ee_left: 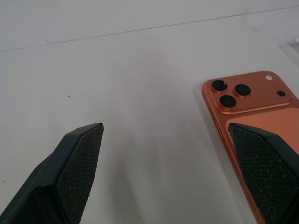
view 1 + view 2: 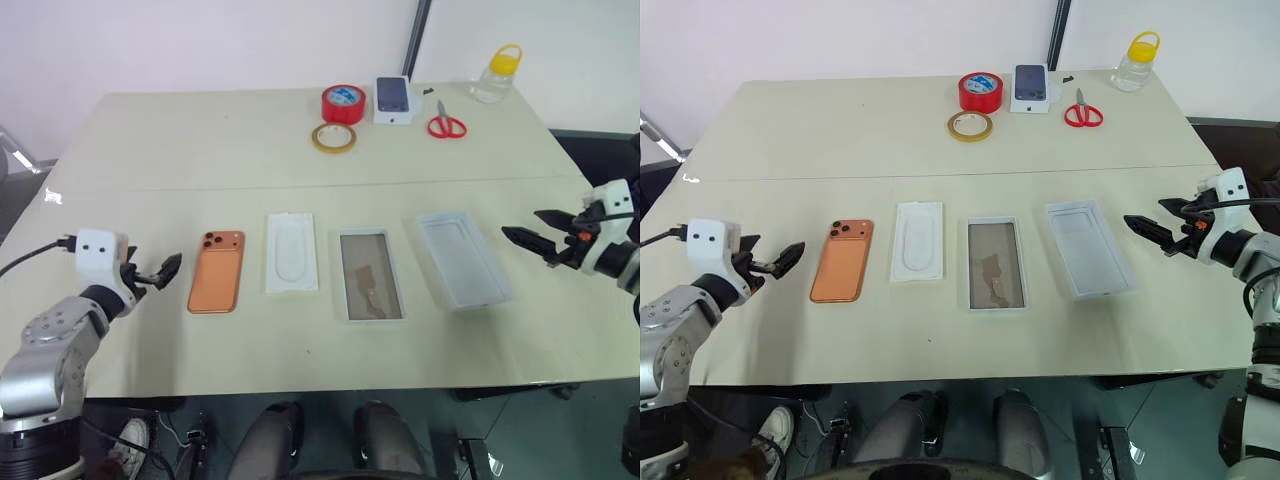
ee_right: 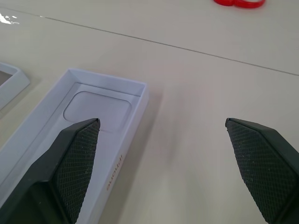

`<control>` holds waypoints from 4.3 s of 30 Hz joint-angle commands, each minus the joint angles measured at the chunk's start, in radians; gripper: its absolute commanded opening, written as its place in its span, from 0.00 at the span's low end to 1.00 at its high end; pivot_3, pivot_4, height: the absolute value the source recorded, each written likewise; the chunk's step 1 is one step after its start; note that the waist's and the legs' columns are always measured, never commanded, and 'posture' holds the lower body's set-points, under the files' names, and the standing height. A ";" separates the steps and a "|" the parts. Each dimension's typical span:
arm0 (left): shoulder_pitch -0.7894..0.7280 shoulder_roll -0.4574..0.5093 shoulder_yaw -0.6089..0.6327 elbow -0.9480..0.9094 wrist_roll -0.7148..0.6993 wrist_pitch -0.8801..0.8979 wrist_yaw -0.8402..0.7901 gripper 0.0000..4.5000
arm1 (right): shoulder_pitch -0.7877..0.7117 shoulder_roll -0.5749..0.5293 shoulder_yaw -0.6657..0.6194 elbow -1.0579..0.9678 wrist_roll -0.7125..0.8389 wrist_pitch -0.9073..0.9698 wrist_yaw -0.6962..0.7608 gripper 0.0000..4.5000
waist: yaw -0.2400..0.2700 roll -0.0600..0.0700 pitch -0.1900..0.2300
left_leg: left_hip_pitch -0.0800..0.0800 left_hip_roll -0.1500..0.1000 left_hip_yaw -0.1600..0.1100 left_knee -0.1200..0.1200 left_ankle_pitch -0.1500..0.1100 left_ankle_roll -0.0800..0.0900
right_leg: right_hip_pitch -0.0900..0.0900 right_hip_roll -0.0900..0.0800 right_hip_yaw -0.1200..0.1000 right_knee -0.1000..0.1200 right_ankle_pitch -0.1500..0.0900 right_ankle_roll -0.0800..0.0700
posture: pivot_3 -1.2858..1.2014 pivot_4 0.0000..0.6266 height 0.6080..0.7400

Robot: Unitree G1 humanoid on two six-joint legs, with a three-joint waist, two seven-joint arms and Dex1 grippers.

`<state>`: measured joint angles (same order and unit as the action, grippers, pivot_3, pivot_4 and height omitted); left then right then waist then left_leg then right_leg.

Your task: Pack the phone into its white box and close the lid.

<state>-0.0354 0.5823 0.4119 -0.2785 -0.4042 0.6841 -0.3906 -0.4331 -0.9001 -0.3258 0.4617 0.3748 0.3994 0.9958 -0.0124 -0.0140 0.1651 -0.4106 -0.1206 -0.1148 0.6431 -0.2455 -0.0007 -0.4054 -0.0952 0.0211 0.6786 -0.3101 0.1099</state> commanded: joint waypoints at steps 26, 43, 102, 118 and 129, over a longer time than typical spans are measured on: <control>-0.362 -0.279 -0.294 -0.091 -0.177 0.429 0.124 1.00 | 0.115 0.096 0.145 -0.748 0.086 0.207 -0.095 1.00 | 0.002 -0.001 0.000 | 0.000 0.000 0.000 0.001 0.003 -0.005 | 0.001 0.001 0.000 0.000 0.000 0.000 | 0.52 0.24 1.00; -0.493 -0.375 -0.174 -0.012 -0.172 0.757 0.296 1.00 | 0.208 0.133 0.222 -0.922 0.111 0.255 -0.166 1.00 | 0.003 -0.003 0.002 | -0.001 0.000 0.000 0.002 0.003 -0.005 | 0.001 0.001 -0.001 0.000 0.000 0.000 | 0.52 0.24 1.00; -0.651 -0.587 0.234 -0.026 -0.298 0.930 0.316 0.00 | -0.059 0.244 0.594 -0.766 -0.290 0.071 -0.050 0.76 | 0.019 -0.007 0.003 | -0.001 -0.001 -0.001 0.003 0.003 -0.006 | 0.001 0.001 -0.002 -0.001 0.000 0.001 | 0.52 0.24 1.00; -0.607 -0.715 0.104 0.021 -0.269 0.930 0.387 0.00 | -0.005 0.190 0.508 -0.745 -0.303 0.080 -0.099 0.76 | 0.023 -0.008 0.003 | -0.001 -0.001 0.000 0.003 0.003 -0.006 | 0.001 0.001 -0.001 -0.001 0.000 0.001 | 0.52 0.24 1.00; -0.605 -0.721 0.135 0.002 -0.294 0.930 0.365 0.98 | -0.017 0.175 0.486 -0.724 -0.302 0.095 -0.119 0.77 | 0.024 -0.008 0.003 | -0.001 -0.001 0.000 0.003 0.003 -0.006 | 0.001 0.001 -0.001 -0.001 0.000 0.001 | 0.52 0.24 1.00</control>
<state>-0.6355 -0.1419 0.5320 -0.2402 -0.6650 1.6058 -0.0088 -0.4337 -0.7178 0.2054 -0.2552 0.0634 0.4936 0.8867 0.0112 -0.0216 0.1685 -0.4112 -0.1211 -0.1150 0.6464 -0.2430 -0.0067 -0.4042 -0.0942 0.0199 0.6774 -0.3101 0.1106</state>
